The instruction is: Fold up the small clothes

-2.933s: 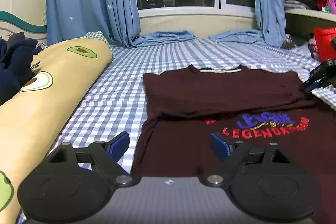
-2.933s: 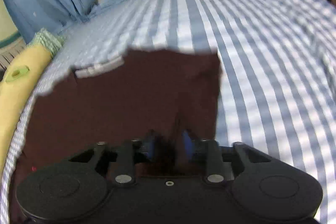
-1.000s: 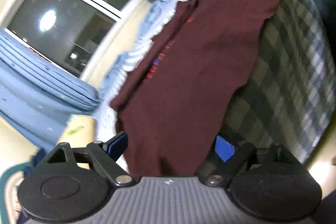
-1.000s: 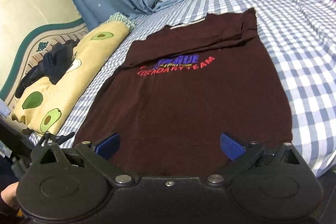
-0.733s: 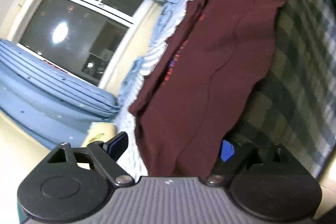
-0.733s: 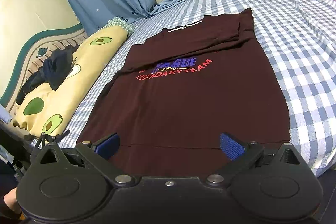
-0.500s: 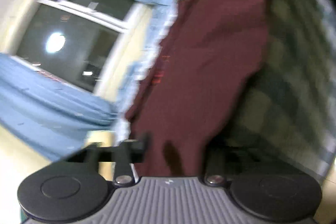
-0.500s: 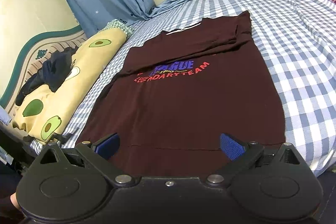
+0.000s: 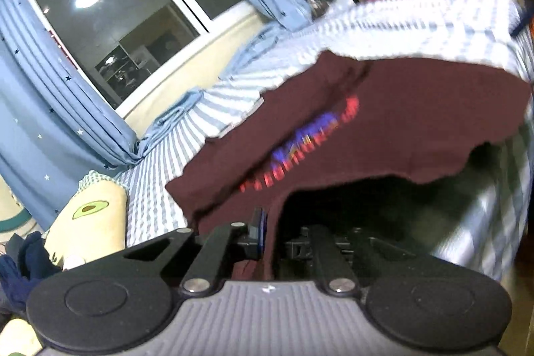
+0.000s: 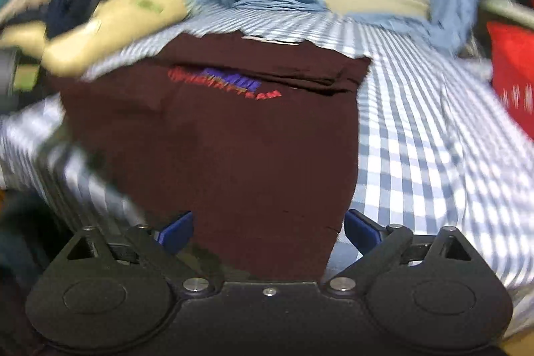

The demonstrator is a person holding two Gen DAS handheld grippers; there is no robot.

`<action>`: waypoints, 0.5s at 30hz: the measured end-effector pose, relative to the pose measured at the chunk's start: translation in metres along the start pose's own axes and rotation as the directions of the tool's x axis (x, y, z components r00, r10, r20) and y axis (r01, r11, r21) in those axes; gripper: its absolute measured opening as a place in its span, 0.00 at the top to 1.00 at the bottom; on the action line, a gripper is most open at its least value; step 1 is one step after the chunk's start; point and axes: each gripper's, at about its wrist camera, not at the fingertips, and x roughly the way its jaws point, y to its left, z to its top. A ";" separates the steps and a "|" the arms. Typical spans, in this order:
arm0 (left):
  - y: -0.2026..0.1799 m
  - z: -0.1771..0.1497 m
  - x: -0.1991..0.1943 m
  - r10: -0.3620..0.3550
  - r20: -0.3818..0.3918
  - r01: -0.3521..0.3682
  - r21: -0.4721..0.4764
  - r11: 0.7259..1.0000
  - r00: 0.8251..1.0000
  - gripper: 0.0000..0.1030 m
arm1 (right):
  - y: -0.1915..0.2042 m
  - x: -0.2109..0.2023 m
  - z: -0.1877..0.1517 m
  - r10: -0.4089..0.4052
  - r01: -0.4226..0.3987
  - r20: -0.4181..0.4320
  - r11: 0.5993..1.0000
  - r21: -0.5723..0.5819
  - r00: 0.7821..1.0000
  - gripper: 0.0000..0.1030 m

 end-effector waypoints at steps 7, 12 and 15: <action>0.028 0.034 0.017 0.001 0.057 0.003 -0.078 0.997 0.998 0.94 | 0.046 0.020 -0.012 -0.072 0.074 0.020 0.946 -0.314 0.997 0.14; 0.045 0.051 0.026 -0.003 0.078 0.014 -0.142 0.990 0.997 0.94 | 0.056 0.037 -0.021 -0.151 0.156 0.045 0.908 -0.389 0.988 0.30; 0.053 0.053 0.026 -0.011 0.089 0.026 -0.168 0.985 0.996 0.93 | 0.055 0.043 -0.023 -0.223 0.230 0.066 0.881 -0.413 0.973 0.63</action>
